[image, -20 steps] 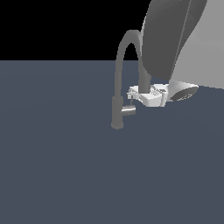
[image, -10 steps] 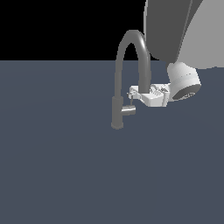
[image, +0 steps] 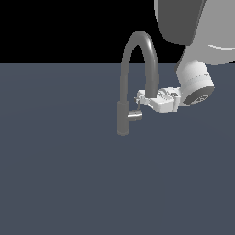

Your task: Turn on the faucet by rotating a designated handle.

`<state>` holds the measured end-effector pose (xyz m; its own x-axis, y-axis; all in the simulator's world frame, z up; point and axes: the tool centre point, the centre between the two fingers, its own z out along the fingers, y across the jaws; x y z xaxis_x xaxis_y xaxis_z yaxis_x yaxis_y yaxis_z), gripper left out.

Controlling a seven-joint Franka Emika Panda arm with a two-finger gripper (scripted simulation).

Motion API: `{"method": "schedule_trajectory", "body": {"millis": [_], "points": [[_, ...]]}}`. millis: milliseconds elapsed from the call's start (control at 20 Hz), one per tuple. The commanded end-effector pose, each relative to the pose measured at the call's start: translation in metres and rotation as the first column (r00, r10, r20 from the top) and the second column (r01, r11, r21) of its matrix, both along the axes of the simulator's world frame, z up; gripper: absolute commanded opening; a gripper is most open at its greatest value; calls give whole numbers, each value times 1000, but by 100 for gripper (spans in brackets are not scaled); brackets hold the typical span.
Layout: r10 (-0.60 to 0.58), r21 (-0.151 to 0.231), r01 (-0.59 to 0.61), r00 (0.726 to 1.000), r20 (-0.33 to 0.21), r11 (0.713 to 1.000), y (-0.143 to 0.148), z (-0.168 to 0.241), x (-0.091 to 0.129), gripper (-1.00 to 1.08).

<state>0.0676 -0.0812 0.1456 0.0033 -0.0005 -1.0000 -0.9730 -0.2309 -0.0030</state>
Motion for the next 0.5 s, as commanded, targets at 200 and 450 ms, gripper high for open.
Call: {"method": "schedule_trajectory", "body": {"millis": [200, 450], "points": [[0, 0, 0, 1000, 0, 1000, -2, 0, -6, -100], [1, 0, -1, 1000, 0, 1000, -4, 0, -16, -100]]}}
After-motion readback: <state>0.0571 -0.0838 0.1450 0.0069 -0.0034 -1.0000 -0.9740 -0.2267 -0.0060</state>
